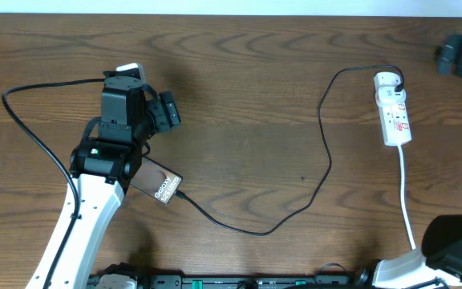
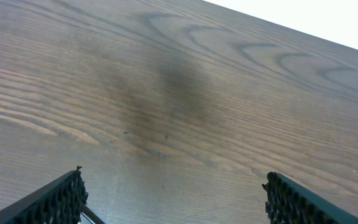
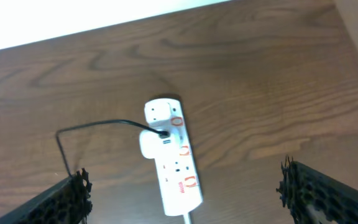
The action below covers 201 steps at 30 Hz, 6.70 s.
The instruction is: Plug charger to phone and switch on socket
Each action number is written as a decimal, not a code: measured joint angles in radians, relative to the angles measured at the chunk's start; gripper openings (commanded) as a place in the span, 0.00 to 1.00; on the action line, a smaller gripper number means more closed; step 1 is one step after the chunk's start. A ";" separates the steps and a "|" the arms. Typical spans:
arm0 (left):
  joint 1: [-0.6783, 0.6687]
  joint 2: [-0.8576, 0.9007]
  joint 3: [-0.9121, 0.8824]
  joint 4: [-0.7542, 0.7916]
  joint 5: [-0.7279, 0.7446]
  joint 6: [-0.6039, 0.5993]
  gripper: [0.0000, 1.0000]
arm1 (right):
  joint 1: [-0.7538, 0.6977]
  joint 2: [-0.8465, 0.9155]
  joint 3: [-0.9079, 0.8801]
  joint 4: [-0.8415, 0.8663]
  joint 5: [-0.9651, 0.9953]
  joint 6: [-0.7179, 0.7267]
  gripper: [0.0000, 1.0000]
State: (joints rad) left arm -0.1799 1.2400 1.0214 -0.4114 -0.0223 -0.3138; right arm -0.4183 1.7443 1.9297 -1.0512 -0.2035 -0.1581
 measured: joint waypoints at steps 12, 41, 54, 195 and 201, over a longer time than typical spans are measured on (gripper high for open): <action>0.000 0.000 0.000 -0.014 -0.010 0.000 0.90 | -0.143 0.272 -0.099 0.027 -0.397 -0.352 0.99; 0.000 0.001 0.000 -0.058 -0.010 0.000 0.90 | 0.026 0.475 -0.106 0.143 -0.209 -0.119 0.99; 0.000 0.028 0.000 -0.059 -0.010 0.000 0.90 | 0.027 0.475 -0.124 0.135 -0.190 -0.054 0.99; 0.000 0.028 0.000 -0.105 -0.029 0.000 0.91 | 0.049 0.435 -0.229 0.189 -0.156 0.096 0.99; 0.000 0.028 0.000 -0.105 -0.029 0.000 0.91 | 0.049 0.446 -0.229 0.227 -0.150 0.088 0.99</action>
State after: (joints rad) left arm -0.1799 1.2682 1.0214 -0.5167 -0.0517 -0.3138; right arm -0.3691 2.1899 1.7004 -0.8242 -0.3531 -0.0700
